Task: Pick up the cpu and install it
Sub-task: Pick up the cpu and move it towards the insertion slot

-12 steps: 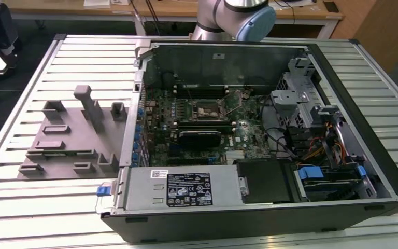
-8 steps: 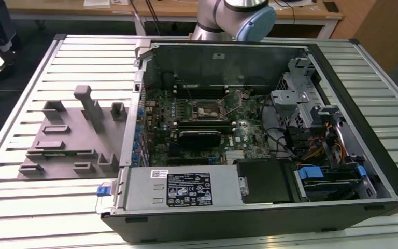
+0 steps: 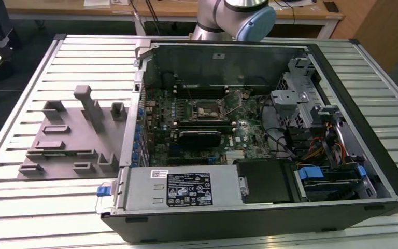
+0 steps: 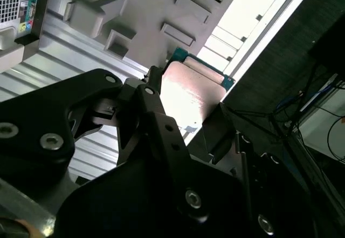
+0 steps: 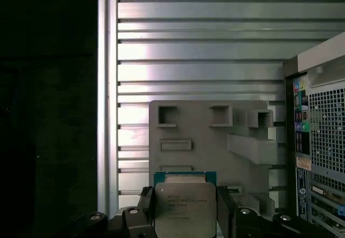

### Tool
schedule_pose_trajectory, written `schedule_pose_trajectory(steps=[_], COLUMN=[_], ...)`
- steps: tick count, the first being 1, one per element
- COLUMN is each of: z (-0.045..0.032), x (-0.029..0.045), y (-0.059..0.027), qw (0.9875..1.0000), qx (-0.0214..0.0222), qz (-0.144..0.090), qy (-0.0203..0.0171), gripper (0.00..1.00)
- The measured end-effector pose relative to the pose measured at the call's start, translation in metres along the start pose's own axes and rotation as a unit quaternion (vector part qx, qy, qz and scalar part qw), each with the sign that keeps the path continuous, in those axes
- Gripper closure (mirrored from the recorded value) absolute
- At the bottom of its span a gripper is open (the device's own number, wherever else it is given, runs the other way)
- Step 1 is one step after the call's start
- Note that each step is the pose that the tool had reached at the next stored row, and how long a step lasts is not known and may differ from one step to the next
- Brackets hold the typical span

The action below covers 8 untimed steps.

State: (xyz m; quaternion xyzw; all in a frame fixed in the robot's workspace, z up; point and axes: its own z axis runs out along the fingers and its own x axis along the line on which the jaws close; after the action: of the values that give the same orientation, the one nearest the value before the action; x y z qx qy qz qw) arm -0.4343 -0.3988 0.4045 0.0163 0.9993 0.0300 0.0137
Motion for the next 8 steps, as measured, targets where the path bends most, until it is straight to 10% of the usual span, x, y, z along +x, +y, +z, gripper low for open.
schedule_pose_trajectory(steps=[8], z=[0.0005], x=[-0.0142], y=[0.0004], qw=[1.0], qx=[0.0], qz=[0.0], qy=[-0.0001], gripper=[0.45])
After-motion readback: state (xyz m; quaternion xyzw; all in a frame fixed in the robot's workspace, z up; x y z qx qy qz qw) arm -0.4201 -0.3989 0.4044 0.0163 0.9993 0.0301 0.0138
